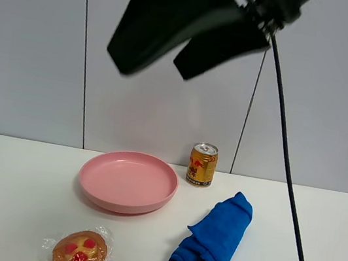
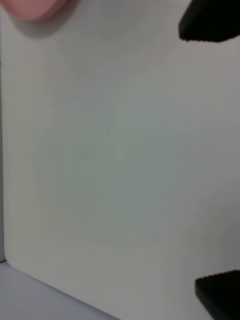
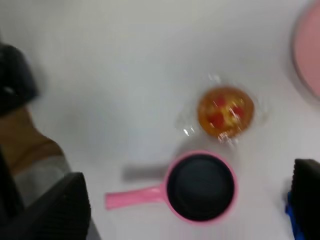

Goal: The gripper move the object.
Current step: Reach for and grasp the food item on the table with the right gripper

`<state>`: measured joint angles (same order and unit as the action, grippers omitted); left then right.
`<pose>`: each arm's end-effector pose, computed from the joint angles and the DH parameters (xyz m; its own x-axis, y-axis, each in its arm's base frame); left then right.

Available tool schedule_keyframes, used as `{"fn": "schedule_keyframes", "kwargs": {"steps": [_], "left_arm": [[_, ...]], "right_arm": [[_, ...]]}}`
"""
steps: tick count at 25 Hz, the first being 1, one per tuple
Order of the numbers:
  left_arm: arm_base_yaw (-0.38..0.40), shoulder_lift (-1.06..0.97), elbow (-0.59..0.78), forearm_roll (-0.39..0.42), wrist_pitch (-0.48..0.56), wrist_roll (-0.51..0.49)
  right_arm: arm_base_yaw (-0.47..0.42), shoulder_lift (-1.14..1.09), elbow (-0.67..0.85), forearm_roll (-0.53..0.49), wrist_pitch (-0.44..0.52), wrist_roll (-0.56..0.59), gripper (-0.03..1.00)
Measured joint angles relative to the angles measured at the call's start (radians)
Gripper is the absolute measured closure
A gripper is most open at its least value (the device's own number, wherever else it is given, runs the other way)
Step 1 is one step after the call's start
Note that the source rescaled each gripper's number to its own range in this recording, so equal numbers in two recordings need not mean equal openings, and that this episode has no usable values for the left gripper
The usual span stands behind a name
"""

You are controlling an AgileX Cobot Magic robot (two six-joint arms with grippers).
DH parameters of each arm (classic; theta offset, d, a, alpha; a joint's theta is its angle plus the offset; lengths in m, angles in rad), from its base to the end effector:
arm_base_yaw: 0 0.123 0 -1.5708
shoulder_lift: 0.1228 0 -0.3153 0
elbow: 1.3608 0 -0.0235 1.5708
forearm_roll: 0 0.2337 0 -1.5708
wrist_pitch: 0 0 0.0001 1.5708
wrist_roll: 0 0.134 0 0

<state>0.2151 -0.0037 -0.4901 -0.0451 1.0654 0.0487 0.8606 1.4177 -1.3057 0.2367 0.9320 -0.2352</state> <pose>-0.0107 -0.0078 0.2460 -0.4592 -0.0729 -0.8853 -0.1669 0.9860 0.0054 0.1777 0.2453 0.3493 -0.4502 -0.6625 -0.5987 -0.8619 0.4975 0.0976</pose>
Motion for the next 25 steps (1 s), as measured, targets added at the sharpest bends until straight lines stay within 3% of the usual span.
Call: {"fn": "schedule_keyframes", "kwargs": {"steps": [3,11,15,17,25], "left_arm": [[0.0,0.0,0.0,0.0,0.0,0.0],[0.0,0.0,0.0,0.0,0.0,0.0],[0.0,0.0,0.0,0.0,0.0,0.0],[0.0,0.0,0.0,0.0,0.0,0.0],[0.0,0.0,0.0,0.0,0.0,0.0]], "right_arm": [[0.019,0.049,0.0,-0.06,0.0,0.058,0.23],[0.021,0.074,0.0,-0.068,-0.022,0.085,0.23],[0.021,0.074,0.0,-0.106,-0.023,0.078,0.23],[0.021,0.074,0.0,-0.13,-0.028,0.055,0.17],[0.022,0.079,0.0,-0.137,-0.05,0.015,0.14]]}}
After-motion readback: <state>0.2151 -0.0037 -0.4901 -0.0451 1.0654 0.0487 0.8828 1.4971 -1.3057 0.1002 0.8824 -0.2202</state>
